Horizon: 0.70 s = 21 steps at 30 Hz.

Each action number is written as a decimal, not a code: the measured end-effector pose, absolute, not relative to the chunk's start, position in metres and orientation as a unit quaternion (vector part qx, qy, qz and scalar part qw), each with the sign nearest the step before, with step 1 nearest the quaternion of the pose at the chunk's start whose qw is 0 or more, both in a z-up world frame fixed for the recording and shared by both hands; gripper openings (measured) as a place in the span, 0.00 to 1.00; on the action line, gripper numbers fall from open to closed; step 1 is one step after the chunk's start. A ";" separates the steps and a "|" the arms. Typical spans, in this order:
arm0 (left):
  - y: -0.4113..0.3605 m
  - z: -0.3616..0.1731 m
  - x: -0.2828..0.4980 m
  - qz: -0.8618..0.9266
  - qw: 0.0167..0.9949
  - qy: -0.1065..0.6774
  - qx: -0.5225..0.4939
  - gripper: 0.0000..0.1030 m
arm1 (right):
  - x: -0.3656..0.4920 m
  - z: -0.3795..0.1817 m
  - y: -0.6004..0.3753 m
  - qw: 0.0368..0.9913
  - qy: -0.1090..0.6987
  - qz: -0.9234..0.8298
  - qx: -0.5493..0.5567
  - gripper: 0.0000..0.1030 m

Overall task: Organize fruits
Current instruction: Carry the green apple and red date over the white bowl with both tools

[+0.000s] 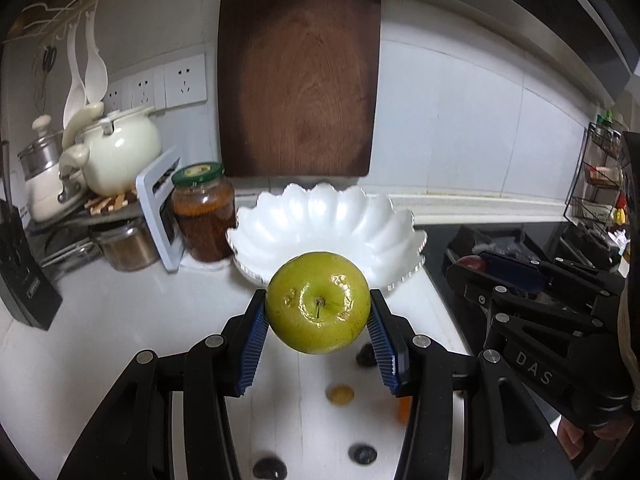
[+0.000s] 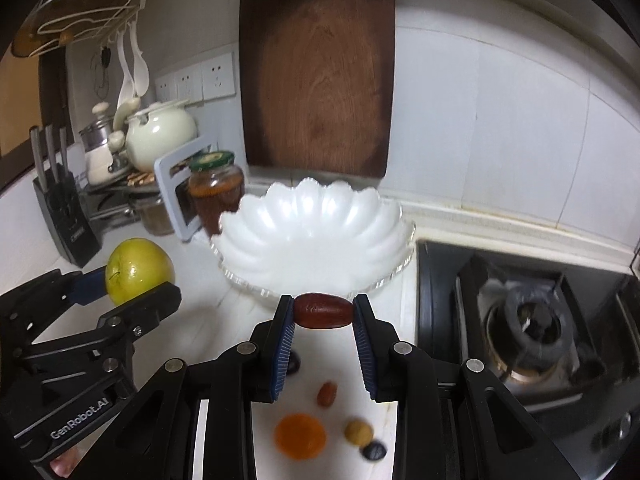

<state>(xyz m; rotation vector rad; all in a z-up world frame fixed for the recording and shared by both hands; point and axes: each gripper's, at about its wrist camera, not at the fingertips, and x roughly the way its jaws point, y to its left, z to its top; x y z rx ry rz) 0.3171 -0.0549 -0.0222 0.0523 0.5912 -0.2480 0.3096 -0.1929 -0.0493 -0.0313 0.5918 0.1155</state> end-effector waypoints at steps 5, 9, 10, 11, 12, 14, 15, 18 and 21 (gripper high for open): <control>-0.058 -0.011 0.339 -0.119 0.949 0.292 0.025 0.47 | 0.337 -0.036 -0.201 0.957 0.282 0.063 -0.010 0.30; -0.062 -0.006 0.360 -0.116 0.947 0.297 0.033 0.47 | 0.358 -0.030 -0.201 0.958 0.279 0.065 -0.018 0.30; -0.062 -0.005 0.367 -0.115 0.946 0.301 0.034 0.47 | 0.363 -0.029 -0.200 0.958 0.278 0.066 -0.019 0.30; -0.063 -0.005 0.372 -0.115 0.945 0.303 0.034 0.47 | 0.371 -0.027 -0.199 0.958 0.279 0.065 -0.023 0.30; -0.063 -0.005 0.379 -0.114 0.944 0.308 0.034 0.47 | 0.375 -0.026 -0.199 0.958 0.280 0.064 -0.024 0.30; -0.062 -0.006 0.392 -0.113 0.941 0.317 0.031 0.47 | 0.390 -0.023 -0.197 0.956 0.284 0.063 -0.029 0.30; -0.063 -0.006 0.400 -0.112 0.940 0.322 0.031 0.47 | 0.395 -0.023 -0.197 0.956 0.286 0.061 -0.031 0.30; -0.064 -0.008 0.419 -0.113 0.935 0.336 0.028 0.47 | 0.417 -0.022 -0.195 0.951 0.301 0.057 -0.036 0.30; -0.064 -0.011 0.442 -0.111 0.928 0.355 0.024 0.47 | 0.439 -0.025 -0.196 0.945 0.319 0.063 -0.033 0.30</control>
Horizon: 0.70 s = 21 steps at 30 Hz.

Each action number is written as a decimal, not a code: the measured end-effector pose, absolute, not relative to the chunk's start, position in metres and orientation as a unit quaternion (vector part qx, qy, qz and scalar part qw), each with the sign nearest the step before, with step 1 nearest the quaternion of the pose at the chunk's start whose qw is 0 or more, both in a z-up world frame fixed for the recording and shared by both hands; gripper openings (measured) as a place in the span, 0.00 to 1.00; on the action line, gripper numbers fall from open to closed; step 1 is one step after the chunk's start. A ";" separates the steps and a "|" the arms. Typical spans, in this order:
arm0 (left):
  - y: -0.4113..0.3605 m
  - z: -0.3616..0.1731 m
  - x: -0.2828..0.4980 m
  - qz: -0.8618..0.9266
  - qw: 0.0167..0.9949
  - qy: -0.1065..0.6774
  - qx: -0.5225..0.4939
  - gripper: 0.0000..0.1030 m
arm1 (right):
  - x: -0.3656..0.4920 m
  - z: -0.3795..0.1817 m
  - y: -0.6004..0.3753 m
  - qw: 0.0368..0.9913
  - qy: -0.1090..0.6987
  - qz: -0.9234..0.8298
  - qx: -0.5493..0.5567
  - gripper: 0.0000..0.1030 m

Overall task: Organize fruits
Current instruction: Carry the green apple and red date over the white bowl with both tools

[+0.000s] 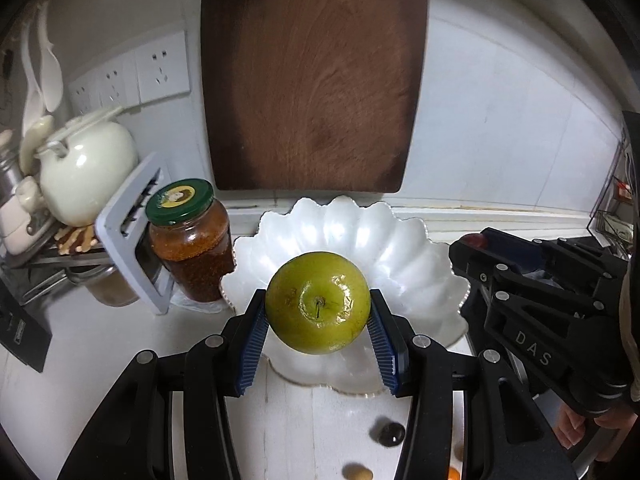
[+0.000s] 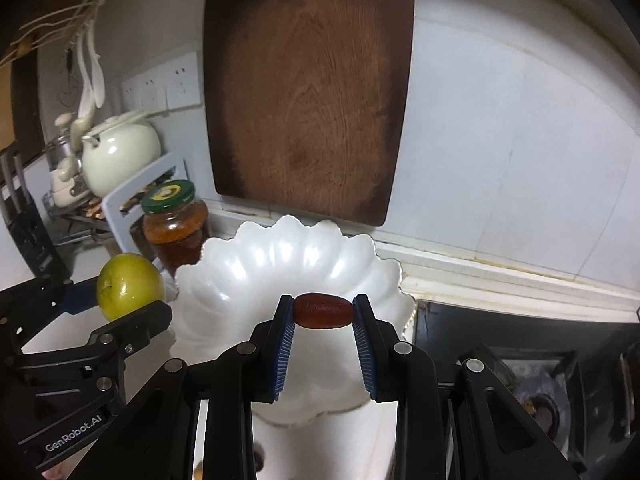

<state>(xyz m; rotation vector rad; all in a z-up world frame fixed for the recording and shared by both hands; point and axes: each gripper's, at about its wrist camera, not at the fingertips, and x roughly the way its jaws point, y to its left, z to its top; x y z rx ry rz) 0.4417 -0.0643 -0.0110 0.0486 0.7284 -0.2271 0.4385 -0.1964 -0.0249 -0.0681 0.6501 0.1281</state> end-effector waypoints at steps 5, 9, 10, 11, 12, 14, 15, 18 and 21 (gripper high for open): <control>-0.066 -0.018 0.478 -0.102 0.917 0.386 0.025 0.47 | 0.471 -0.031 -0.200 0.936 0.345 0.072 -0.027 0.30; -0.070 -0.026 0.504 -0.093 0.906 0.411 0.035 0.47 | 0.497 -0.041 -0.200 0.923 0.376 0.071 -0.033 0.30; -0.072 -0.028 0.510 -0.094 0.903 0.418 0.037 0.47 | 0.503 -0.045 -0.201 0.919 0.387 0.072 -0.032 0.30; -0.074 -0.031 0.515 -0.092 0.900 0.424 0.040 0.47 | 0.510 -0.049 -0.202 0.914 0.399 0.073 -0.027 0.30; -0.075 -0.033 0.518 -0.091 0.898 0.429 0.042 0.47 | 0.516 -0.054 -0.203 0.909 0.410 0.075 -0.022 0.30; -0.079 -0.037 0.527 -0.091 0.894 0.437 0.049 0.47 | 0.529 -0.062 -0.205 0.899 0.431 0.071 -0.021 0.30; -0.081 -0.040 0.533 -0.087 0.891 0.442 0.055 0.47 | 0.534 -0.065 -0.206 0.896 0.439 0.069 -0.019 0.30; -0.086 -0.051 0.550 -0.081 0.881 0.462 0.065 0.47 | 0.551 -0.075 -0.210 0.884 0.464 0.061 -0.022 0.30; -0.084 -0.061 0.567 -0.081 0.869 0.485 0.060 0.47 | 0.563 -0.085 -0.212 0.872 0.486 0.054 -0.028 0.30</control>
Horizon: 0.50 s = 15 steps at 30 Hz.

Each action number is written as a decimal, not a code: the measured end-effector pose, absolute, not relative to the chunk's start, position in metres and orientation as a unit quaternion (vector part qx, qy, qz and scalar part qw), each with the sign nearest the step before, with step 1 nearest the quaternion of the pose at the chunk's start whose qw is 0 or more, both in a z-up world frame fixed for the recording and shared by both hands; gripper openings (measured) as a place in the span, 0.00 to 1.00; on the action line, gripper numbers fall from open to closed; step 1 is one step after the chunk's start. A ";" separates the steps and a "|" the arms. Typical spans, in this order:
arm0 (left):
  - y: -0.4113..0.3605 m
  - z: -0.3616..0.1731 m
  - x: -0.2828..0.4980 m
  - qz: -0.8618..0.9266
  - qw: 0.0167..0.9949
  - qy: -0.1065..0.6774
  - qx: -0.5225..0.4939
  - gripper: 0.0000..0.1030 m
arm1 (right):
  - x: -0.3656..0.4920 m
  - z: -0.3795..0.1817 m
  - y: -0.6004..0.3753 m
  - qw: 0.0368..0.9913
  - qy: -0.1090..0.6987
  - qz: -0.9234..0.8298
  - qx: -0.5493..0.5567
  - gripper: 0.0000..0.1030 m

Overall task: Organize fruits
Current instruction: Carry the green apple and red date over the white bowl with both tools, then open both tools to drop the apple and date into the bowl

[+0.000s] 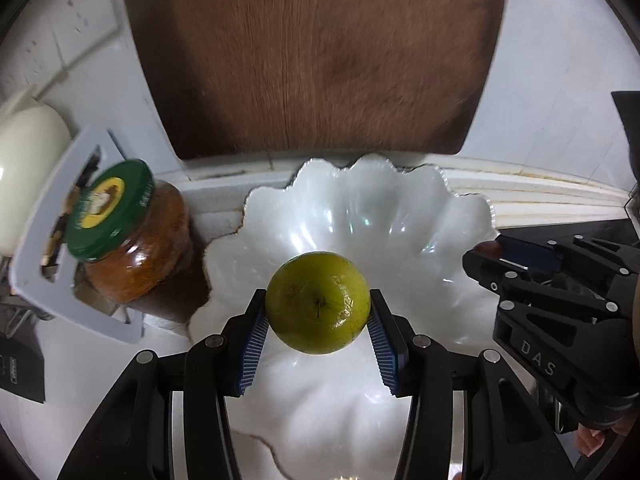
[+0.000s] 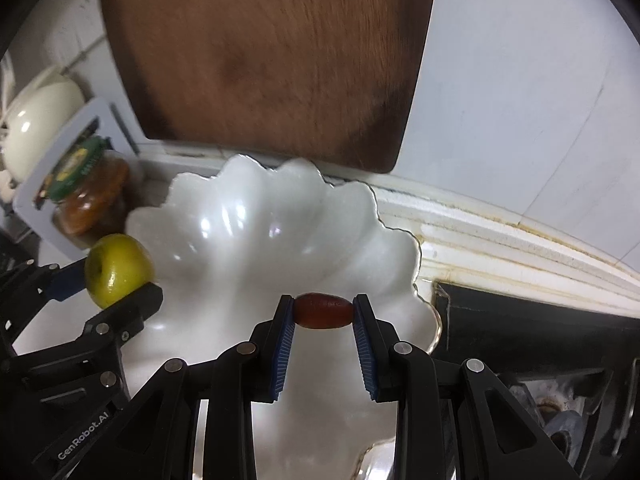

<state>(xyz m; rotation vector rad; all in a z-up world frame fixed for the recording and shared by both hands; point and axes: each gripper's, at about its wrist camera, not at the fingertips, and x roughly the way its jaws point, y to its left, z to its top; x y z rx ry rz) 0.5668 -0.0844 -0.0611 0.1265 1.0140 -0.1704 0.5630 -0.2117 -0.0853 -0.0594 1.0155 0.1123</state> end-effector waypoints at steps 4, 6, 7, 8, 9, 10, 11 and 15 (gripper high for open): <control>-0.085 -0.075 0.581 -0.078 0.851 0.517 0.055 0.47 | 0.576 -0.099 -0.213 0.856 0.513 0.049 -0.036 0.30; -0.085 -0.081 0.586 -0.077 0.844 0.528 0.051 0.47 | 0.581 -0.105 -0.214 0.848 0.526 0.050 -0.031 0.30; -0.085 -0.083 0.588 -0.074 0.842 0.532 0.054 0.47 | 0.581 -0.107 -0.214 0.846 0.530 0.049 -0.031 0.30; -0.086 -0.086 0.590 -0.070 0.841 0.534 0.057 0.47 | 0.582 -0.110 -0.215 0.843 0.535 0.050 -0.031 0.30; -0.086 -0.088 0.591 -0.067 0.839 0.537 0.058 0.47 | 0.584 -0.112 -0.216 0.841 0.539 0.048 -0.031 0.30; -0.086 -0.090 0.592 -0.065 0.837 0.540 0.057 0.47 | 0.584 -0.114 -0.216 0.839 0.542 0.047 -0.031 0.30; -0.085 -0.093 0.593 -0.065 0.833 0.547 0.053 0.47 | 0.585 -0.116 -0.216 0.836 0.546 0.047 -0.031 0.30; -0.087 -0.099 0.596 -0.063 0.825 0.559 0.055 0.47 | 0.585 -0.122 -0.216 0.828 0.558 0.049 -0.024 0.31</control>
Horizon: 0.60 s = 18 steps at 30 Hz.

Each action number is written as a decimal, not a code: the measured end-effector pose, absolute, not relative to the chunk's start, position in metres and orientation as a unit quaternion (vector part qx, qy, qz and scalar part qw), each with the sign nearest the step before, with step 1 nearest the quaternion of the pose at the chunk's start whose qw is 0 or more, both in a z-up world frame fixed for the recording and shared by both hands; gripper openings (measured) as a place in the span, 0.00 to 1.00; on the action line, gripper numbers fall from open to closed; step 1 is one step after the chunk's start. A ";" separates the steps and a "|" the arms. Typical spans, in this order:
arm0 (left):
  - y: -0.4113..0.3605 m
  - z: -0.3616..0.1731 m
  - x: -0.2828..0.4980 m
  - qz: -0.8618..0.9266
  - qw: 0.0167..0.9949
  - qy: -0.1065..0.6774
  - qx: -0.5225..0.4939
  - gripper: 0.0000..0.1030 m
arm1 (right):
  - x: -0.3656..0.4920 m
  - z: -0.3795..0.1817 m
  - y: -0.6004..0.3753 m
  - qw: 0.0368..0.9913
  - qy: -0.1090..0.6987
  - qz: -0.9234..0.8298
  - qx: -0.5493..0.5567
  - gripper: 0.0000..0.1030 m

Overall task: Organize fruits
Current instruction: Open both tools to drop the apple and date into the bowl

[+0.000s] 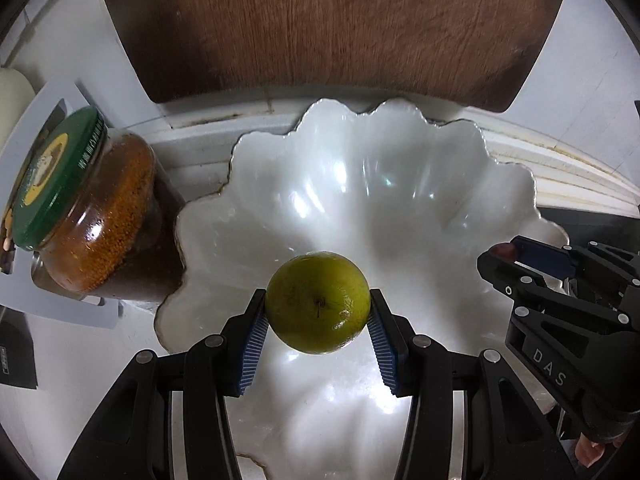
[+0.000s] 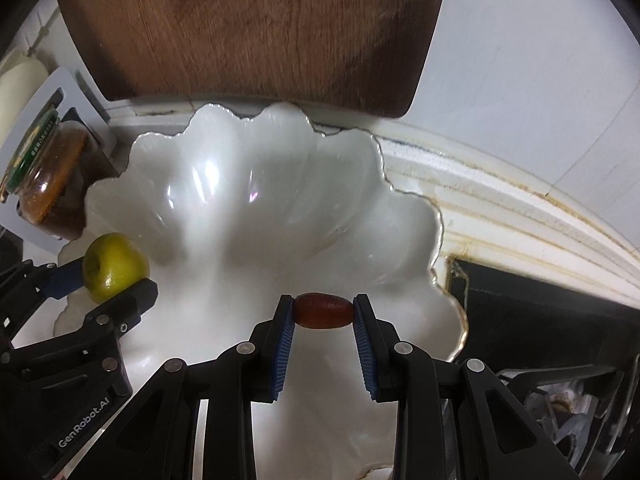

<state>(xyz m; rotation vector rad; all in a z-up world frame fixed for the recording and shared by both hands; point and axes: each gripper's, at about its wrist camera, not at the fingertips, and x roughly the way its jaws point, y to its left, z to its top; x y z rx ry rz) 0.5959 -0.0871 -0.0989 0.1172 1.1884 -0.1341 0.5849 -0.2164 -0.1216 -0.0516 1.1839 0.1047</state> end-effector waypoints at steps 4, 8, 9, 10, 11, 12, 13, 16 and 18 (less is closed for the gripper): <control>-0.085 -0.104 0.596 -0.057 0.826 0.559 0.049 0.49 | 0.586 -0.125 -0.213 0.822 0.567 0.049 -0.027 0.51; -0.084 -0.098 0.589 -0.044 0.838 0.541 0.059 0.62 | 0.586 -0.126 -0.215 0.824 0.565 0.039 -0.030 0.53; -0.083 -0.095 0.587 -0.042 0.840 0.538 0.060 0.63 | 0.584 -0.126 -0.216 0.824 0.565 0.038 -0.027 0.53; -0.082 -0.093 0.585 -0.039 0.841 0.536 0.060 0.64 | 0.584 -0.125 -0.217 0.824 0.564 0.038 -0.026 0.53; -0.081 -0.090 0.582 -0.035 0.843 0.533 0.062 0.66 | 0.581 -0.124 -0.219 0.826 0.561 0.037 -0.024 0.53; -0.080 -0.087 0.578 -0.031 0.845 0.529 0.066 0.67 | 0.576 -0.121 -0.221 0.829 0.558 0.035 -0.024 0.53; -0.079 -0.083 0.574 -0.026 0.848 0.525 0.070 0.70 | 0.574 -0.120 -0.220 0.831 0.555 0.036 -0.024 0.53; -0.078 -0.075 0.564 -0.019 0.857 0.509 0.078 0.74 | 0.564 -0.111 -0.221 0.837 0.545 0.038 -0.026 0.53; -0.075 -0.068 0.556 -0.016 0.863 0.500 0.076 0.76 | 0.554 -0.102 -0.223 0.843 0.535 0.039 -0.028 0.53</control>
